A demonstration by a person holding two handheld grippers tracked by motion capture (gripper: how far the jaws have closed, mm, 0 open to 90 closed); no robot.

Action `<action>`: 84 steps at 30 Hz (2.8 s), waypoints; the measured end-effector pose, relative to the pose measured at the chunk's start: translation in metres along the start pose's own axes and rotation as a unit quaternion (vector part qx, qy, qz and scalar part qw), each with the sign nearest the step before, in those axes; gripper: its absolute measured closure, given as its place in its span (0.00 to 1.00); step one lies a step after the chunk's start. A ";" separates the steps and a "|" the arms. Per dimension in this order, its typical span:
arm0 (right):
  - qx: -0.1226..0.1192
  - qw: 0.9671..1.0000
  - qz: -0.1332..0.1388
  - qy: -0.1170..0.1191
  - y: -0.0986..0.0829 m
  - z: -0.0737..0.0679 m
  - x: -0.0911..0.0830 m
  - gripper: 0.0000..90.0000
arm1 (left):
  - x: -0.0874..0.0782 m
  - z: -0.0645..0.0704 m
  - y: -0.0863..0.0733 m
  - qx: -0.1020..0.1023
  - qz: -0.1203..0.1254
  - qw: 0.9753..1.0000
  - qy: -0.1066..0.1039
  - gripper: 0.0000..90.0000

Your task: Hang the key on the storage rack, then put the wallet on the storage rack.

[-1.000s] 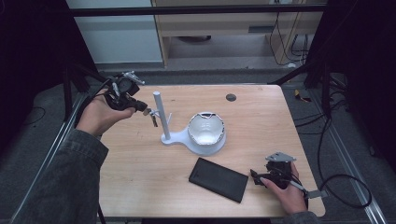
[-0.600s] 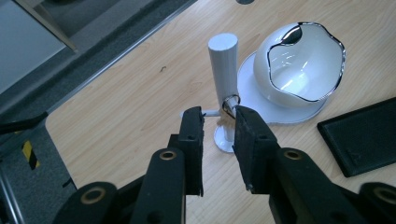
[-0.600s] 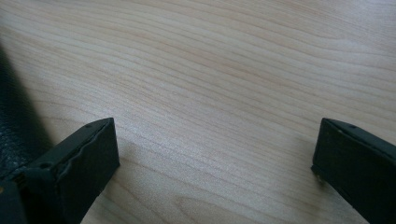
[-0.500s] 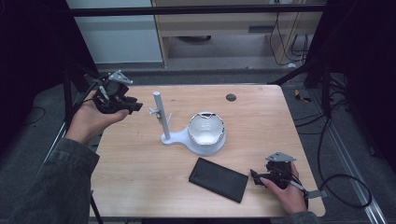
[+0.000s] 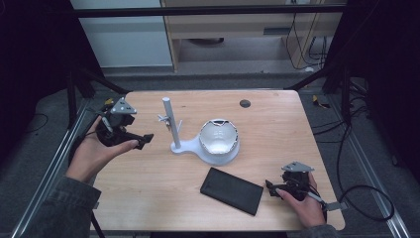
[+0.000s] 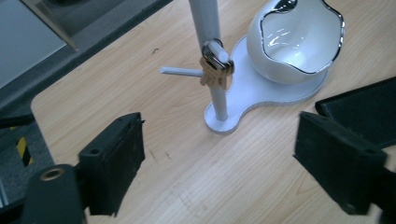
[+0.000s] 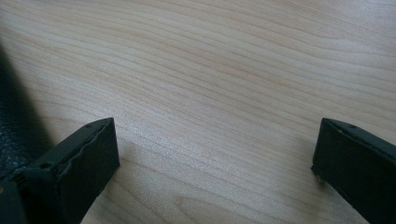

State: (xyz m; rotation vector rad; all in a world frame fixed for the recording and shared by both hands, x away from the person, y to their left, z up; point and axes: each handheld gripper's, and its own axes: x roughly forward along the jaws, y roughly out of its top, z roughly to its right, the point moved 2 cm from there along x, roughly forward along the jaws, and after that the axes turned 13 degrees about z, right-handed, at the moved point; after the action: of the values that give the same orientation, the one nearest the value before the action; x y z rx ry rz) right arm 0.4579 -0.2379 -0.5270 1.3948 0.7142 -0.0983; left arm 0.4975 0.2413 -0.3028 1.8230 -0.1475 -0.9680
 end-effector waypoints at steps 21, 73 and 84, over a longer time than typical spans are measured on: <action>0.000 1.000 0.000 -0.001 0.000 0.000 0.001 0.00 | 0.034 0.063 -0.085 -0.008 0.050 0.997 -0.062 0.15; -0.015 0.999 0.035 -0.003 0.010 0.003 -0.015 0.17 | 0.122 0.140 -0.124 0.026 -0.052 0.981 -0.185 0.93; -0.016 0.999 0.036 0.000 0.010 0.002 -0.015 0.16 | 0.131 0.144 -0.118 0.038 -0.066 0.979 -0.191 1.00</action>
State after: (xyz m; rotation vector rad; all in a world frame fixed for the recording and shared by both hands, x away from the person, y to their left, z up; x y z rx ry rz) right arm 0.4516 -0.2425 -0.5109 1.3896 0.6622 -0.0296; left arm 0.4509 0.1262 -0.4934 1.7144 -0.3047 -1.4193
